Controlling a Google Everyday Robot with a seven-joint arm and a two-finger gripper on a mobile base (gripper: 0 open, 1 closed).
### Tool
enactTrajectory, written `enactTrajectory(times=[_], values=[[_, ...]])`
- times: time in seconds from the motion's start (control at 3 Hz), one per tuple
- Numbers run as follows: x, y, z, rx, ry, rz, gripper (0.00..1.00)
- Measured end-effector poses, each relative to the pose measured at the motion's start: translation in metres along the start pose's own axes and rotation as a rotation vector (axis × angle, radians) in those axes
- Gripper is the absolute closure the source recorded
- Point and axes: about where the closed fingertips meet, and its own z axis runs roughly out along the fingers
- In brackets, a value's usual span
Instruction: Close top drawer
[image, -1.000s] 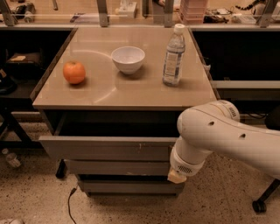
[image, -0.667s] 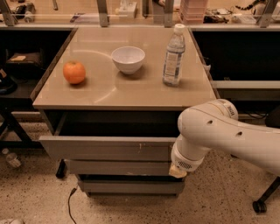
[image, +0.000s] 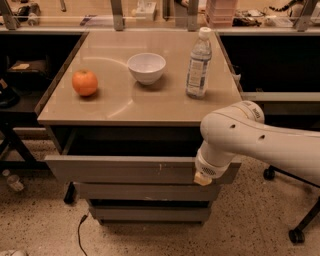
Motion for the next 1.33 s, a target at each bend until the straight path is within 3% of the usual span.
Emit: enactTrajectory(times=[0.33,0.67,1.33], values=[[-0.0051,-0.0214,0.0001,0.027,0.013,0.009,1.0],[-0.0055,-0.0225,-0.0003,0.029,0.013,0.009,0.82],[-0.0055,-0.0225,-0.0003,0.029,0.013,0.009,0.36]])
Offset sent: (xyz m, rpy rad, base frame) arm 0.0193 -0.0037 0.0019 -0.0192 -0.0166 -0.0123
